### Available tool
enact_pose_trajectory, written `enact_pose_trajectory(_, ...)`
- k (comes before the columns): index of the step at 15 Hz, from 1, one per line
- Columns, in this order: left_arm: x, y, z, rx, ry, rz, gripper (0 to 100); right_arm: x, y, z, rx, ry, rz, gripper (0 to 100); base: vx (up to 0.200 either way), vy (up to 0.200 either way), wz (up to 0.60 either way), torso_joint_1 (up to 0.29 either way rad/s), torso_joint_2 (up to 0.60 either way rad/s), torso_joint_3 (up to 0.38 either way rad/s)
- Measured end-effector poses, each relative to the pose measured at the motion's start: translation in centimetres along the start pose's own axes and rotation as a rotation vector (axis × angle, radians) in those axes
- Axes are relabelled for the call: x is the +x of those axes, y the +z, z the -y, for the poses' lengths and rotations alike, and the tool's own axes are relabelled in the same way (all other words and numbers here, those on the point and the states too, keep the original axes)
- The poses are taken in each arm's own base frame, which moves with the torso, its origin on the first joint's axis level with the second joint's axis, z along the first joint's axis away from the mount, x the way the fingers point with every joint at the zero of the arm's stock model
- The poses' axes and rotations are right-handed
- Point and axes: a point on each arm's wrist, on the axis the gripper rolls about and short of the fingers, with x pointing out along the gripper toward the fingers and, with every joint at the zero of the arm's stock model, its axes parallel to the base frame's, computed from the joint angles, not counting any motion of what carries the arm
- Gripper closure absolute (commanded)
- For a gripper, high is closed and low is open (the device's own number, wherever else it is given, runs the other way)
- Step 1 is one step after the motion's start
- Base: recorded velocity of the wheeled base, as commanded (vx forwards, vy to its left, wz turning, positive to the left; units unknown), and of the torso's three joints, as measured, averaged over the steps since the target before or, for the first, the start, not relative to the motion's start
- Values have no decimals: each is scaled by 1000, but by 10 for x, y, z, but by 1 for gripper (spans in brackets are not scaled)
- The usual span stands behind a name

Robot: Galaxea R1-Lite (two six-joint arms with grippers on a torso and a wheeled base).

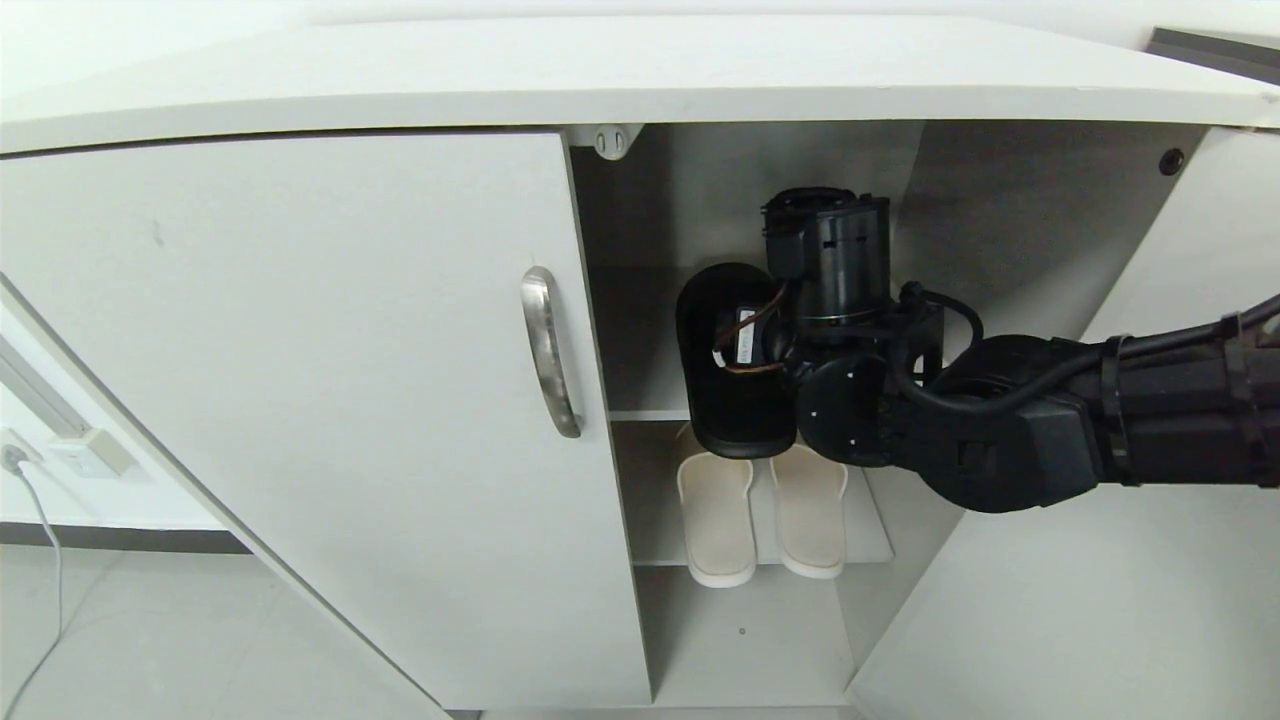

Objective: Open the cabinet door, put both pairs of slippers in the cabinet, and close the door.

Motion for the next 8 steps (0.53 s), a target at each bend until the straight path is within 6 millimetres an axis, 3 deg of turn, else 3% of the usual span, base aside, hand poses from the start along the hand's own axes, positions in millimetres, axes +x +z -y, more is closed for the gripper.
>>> enact_pose_trajectory(4, 0, 0, 0, 0, 1, 0, 100, -31, 1, 6, -9, 38, -6, 0, 0, 0, 0, 0, 0, 0)
enact_pose_trajectory(8, 0, 0, 0, -1, -1, 0, 100, -74, -2, 22, -15, 106, -9, 0, 0, 0, 0, 0, 0, 0)
